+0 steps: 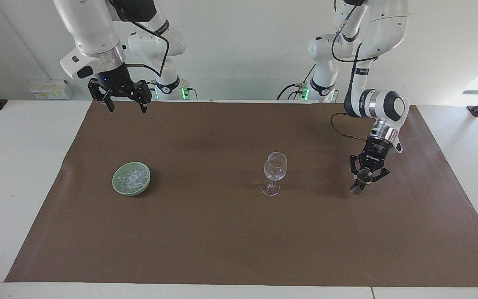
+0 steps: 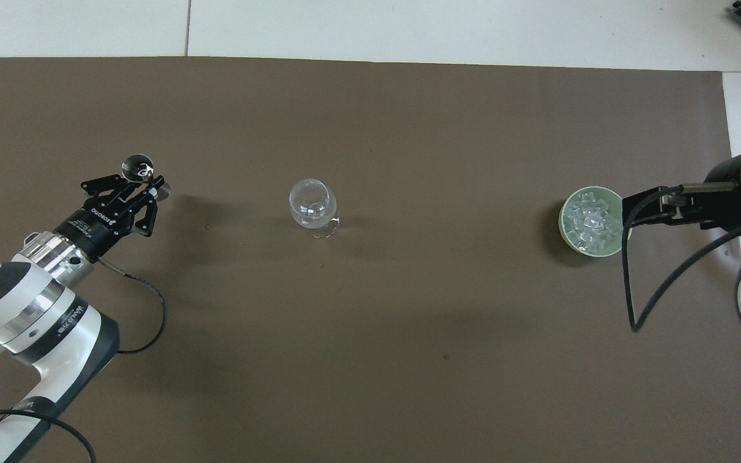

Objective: Pour wine and add ice with both arms
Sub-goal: 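Lift the jigger with the left gripper and carry it toward the glass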

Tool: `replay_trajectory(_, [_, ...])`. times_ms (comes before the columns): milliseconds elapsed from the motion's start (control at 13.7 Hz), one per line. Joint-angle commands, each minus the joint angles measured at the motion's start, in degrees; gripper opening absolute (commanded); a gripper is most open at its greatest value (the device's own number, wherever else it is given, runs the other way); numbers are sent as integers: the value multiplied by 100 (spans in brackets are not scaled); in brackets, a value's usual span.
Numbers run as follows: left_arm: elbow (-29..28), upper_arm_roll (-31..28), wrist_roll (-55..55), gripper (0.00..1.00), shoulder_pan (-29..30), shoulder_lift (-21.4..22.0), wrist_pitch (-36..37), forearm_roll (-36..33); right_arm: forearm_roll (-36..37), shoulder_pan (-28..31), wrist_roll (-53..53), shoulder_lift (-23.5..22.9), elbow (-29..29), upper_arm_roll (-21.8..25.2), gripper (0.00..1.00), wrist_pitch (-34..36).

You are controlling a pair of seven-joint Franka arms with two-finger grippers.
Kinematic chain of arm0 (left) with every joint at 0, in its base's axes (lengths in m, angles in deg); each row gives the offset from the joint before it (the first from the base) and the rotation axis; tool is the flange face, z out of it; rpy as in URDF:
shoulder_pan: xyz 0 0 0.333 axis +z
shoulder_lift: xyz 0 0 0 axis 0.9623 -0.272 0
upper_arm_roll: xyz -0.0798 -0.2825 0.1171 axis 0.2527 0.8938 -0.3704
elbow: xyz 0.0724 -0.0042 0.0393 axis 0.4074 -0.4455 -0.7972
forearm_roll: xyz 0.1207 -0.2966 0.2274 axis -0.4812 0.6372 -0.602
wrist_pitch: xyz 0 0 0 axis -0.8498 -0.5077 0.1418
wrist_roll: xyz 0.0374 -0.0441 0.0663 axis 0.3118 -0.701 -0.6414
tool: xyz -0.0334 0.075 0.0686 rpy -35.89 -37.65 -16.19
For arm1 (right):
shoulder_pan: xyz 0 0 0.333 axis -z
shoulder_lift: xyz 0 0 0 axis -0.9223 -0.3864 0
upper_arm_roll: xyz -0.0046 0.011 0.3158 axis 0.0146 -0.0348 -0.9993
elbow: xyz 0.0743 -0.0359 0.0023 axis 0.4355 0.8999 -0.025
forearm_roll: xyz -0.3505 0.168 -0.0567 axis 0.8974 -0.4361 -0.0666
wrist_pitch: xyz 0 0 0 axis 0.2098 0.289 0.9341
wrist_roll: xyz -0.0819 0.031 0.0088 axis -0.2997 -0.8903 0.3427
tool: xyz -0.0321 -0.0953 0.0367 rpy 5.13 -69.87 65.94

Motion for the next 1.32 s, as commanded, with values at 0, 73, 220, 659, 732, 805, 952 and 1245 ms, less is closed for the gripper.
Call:
replay_trajectory(0, [58, -11, 204, 0, -368, 235, -473, 116, -6, 27, -124, 68, 64, -17, 100, 39])
replay_trajectory(73, [67, -2, 283, 0, -473, 314, -613, 116, -6, 27, -133, 68, 64, -17, 100, 39])
replay_trajectory(220, [85, -2, 528, 0, -702, 472, -859, 116, -6, 27, -133, 68, 64, -17, 100, 39])
replay_trajectory(659, [216, 7, 1012, 0, -1388, 842, -1597, 116, -6, 27, -124, 68, 64, -17, 100, 39])
replay_trajectory(732, [295, 33, 1091, 0, -1476, 842, -1747, 116, -6, 27, -124, 68, 64, -17, 100, 39])
replay_trajectory(805, [409, 111, 1196, 0, -1503, 834, -1896, 116, -6, 27, -124, 68, 64, -17, 100, 39])
replay_trajectory(952, [611, 357, 1364, 0, -1512, 772, -2160, 116, -6, 27, -133, 68, 64, -17, 100, 39])
replay_trajectory(1245, [718, 621, 1417, 0, -1529, 737, -2363, 116, -6, 27, -124, 68, 64, -17, 100, 39])
